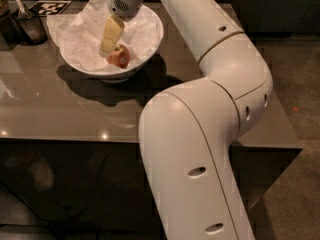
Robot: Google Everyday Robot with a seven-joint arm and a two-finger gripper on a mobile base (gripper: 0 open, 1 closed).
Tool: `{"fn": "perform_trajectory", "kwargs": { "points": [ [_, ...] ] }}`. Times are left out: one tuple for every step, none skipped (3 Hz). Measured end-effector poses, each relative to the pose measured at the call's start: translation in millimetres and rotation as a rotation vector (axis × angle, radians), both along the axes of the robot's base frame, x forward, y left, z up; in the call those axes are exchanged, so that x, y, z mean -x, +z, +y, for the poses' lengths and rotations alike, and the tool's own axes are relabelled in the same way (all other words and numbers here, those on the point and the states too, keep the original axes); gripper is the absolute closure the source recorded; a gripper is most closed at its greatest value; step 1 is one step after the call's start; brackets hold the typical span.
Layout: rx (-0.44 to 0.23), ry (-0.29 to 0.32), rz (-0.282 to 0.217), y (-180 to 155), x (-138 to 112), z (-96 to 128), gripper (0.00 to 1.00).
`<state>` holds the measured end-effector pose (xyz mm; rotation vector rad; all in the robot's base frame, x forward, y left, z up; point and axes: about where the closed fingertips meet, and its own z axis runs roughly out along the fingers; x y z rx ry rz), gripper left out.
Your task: Pick apple from white bowl
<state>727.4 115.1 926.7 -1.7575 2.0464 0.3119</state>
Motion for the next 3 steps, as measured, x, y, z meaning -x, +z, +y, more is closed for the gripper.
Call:
{"fn": "perform_trajectory", "kwargs": {
  "points": [
    [-0.003,-0.013,0.02,-14.5,-6.5,4.6,0.0],
    [-0.003,-0.023,0.039,-26.9,-10.3,4.9,0.0],
    [-0.008,-0.03,0.058,-37.4,-11.7,4.9,0.0]
  ]
}}
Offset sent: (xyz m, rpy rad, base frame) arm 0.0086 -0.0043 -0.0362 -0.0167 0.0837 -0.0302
